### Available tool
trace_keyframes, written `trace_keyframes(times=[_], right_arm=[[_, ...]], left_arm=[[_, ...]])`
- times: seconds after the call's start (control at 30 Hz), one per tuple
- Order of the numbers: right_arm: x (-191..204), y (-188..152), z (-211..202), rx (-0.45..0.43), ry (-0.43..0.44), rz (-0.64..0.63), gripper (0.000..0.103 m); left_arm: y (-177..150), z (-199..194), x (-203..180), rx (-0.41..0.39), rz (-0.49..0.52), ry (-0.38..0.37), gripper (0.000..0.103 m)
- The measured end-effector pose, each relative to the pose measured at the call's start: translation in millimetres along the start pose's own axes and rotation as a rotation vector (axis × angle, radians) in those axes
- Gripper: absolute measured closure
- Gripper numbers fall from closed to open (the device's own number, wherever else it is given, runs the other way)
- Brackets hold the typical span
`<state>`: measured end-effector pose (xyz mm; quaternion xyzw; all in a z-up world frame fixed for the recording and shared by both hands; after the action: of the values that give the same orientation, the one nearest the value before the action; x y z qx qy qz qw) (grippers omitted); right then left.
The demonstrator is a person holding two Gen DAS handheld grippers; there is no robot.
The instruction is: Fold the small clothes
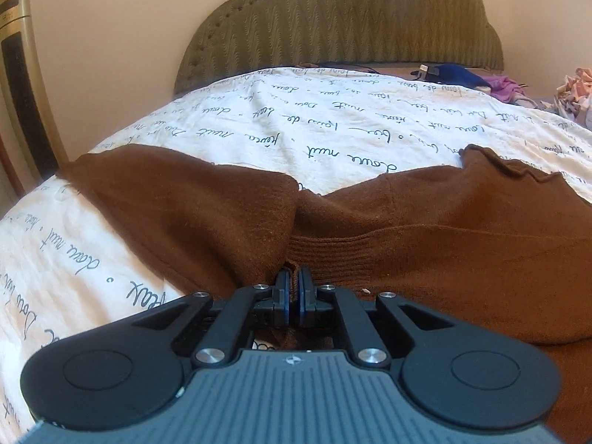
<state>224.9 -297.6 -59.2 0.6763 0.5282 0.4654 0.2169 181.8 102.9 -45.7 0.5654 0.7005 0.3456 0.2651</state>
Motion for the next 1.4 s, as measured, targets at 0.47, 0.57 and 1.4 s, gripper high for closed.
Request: trace_keyframes(times=[0.47,0.57,1.4], right_arm=[[2,2,-6,-0.018,0.032,0.033,0.024],[2,2,-6,-0.023,0.035,0.042,0.024],[-2,3,-6,-0.036,0.071,0.086,0.021]], left_arm=[[83,27,245,-0.156,-0.855,-0.051,0.026],[88,71,284,-0.076,-1.007,-0.103,0.027],[163,-25,66,-0.416,-0.075,-0.039,0.101]])
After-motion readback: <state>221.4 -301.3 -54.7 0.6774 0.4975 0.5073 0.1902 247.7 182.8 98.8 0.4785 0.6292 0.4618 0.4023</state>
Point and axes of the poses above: each gripper's, at about its wrist camera, not at the fingertips, and z roughly the way its jaws point, x to its left, y to its top, the point moved 9 cm from there along z, roughly the way its jaws point, and after that the axes turned 6 degrees about -z, right-handed, at the moved point
